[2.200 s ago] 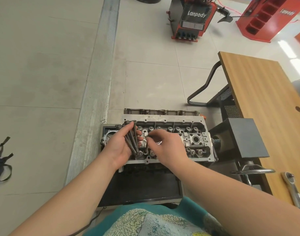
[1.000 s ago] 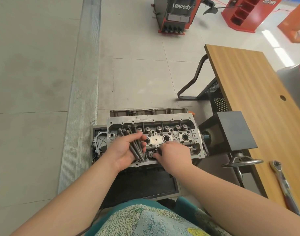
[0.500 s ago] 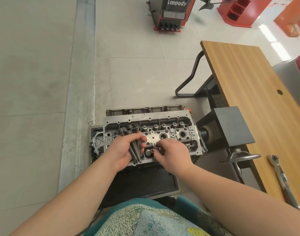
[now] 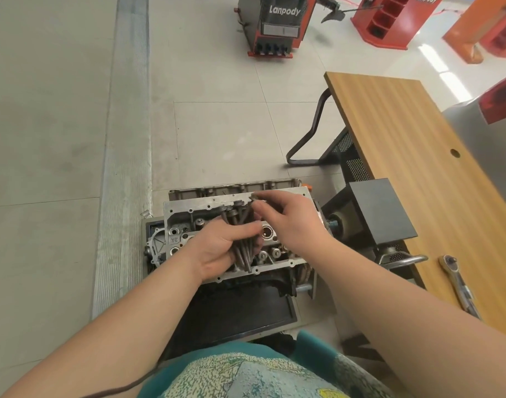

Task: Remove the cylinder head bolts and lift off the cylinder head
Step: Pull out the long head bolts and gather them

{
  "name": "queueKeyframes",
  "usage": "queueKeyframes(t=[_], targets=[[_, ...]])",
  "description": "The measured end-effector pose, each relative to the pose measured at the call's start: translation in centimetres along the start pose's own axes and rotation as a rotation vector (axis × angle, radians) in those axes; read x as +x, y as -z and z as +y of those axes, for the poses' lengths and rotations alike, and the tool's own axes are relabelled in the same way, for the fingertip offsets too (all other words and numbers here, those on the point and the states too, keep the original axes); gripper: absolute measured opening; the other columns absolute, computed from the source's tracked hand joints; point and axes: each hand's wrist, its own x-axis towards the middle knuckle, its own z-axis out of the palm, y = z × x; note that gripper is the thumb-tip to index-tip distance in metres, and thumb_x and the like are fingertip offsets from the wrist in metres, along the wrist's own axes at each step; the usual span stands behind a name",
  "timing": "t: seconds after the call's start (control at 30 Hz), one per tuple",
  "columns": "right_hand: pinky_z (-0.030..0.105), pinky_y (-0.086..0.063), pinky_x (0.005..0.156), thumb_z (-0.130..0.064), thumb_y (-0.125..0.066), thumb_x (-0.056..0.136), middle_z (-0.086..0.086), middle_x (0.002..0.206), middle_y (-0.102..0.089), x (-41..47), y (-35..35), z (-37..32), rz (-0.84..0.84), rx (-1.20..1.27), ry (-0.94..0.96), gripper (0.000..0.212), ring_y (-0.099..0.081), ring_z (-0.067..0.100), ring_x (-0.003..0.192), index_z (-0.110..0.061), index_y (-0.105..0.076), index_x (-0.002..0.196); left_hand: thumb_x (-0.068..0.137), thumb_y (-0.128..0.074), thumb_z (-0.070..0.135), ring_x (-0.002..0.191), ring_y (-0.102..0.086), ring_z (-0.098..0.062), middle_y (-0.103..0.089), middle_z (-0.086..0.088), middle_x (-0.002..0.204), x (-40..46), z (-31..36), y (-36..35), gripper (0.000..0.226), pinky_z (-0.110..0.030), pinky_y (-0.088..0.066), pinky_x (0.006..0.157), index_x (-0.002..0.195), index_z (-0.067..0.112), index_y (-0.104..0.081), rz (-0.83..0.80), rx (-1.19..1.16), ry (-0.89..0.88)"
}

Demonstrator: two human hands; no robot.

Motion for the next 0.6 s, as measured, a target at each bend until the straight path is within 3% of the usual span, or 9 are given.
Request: queueKeyframes(t=[0.07,0.1,0.17,0.23,0.3,0.47,0.6], targets=[[0.012,-0.052,0.079,-0.047,-0.057,0.102,-0.028,0.096,-0.073,-0.1,0.4,1.0,0.014,0.066,-0.035,0.028,-0.066,-0.010,0.094,-0.035,-0.074,0.120,0.086,-0.080,0.007,0.073,-0.067,-0.021,-0.066,-0.011,0.083,-0.1,-0.1,-0.1,0.018,-0.036,-0.061,0.070,0.103,0.007,-0.077,-0.021,0.013,0.018],[0.017,-0.053,0.071,-0.050,-0.052,0.102,-0.028,0.088,-0.071,-0.3,0.6,1.7,0.061,0.020,-0.061,0.026,-0.065,-0.008,0.085,-0.037,-0.074,0.110,0.085,-0.082,0.007,0.073,-0.067,-0.020,-0.066,-0.010,0.083,-0.1,-0.2,0.0,0.018,-0.035,-0.061,0.070,0.103,0.008,-0.078,-0.032,-0.015,0.018],[0.032,-0.052,0.063,-0.053,-0.049,0.102,-0.018,0.078,-0.068,-0.8,1.0,3.9,0.122,-0.268,-0.145,0.026,-0.062,0.001,0.069,-0.036,-0.067,0.094,0.084,-0.082,0.008,0.076,-0.066,-0.020,-0.066,-0.009,0.087,-0.1,-0.5,0.5,0.023,-0.037,-0.061,0.075,0.106,0.009,-0.075,-0.050,-0.126,0.006],[0.035,-0.058,0.070,-0.055,-0.053,0.098,-0.013,0.086,-0.068,-1.8,0.9,6.3,0.010,-0.631,-0.243,0.026,-0.063,0.007,0.074,-0.033,-0.066,0.099,0.088,-0.076,0.006,0.079,-0.067,-0.021,-0.067,-0.009,0.090,0.0,-0.8,0.9,0.024,-0.038,-0.061,0.080,0.111,0.009,-0.071,-0.043,-0.227,-0.005],[0.038,-0.060,0.075,-0.059,-0.056,0.094,-0.009,0.093,-0.067,-2.9,0.2,8.4,-0.112,-0.793,-0.292,0.031,-0.065,0.015,0.081,-0.031,-0.066,0.100,0.091,-0.067,0.000,0.080,-0.067,-0.021,-0.068,-0.008,0.092,0.0,-1.2,1.3,0.025,-0.041,-0.059,0.084,0.114,0.008,-0.068,-0.026,-0.273,-0.012],[0.034,-0.057,0.069,-0.059,-0.060,0.093,-0.011,0.095,-0.065,-3.7,-1.6,10.7,0.002,-0.820,-0.215,0.029,-0.064,0.017,0.090,-0.031,-0.067,0.097,0.086,-0.061,-0.013,0.084,-0.066,-0.024,-0.068,-0.012,0.098,-0.5,-1.8,1.6,0.039,-0.043,-0.056,0.088,0.121,0.004,-0.065,-0.019,-0.257,-0.028],[0.037,-0.056,0.072,-0.058,-0.067,0.091,-0.009,0.096,-0.063,-3.0,-2.1,11.1,0.052,-0.828,-0.208,0.028,-0.064,0.020,0.094,-0.031,-0.066,0.097,0.083,-0.079,0.003,0.085,-0.067,-0.022,-0.069,-0.009,0.096,-0.7,-2.3,1.4,0.030,-0.040,-0.059,0.088,0.112,0.007,-0.075,0.007,-0.220,0.024]])
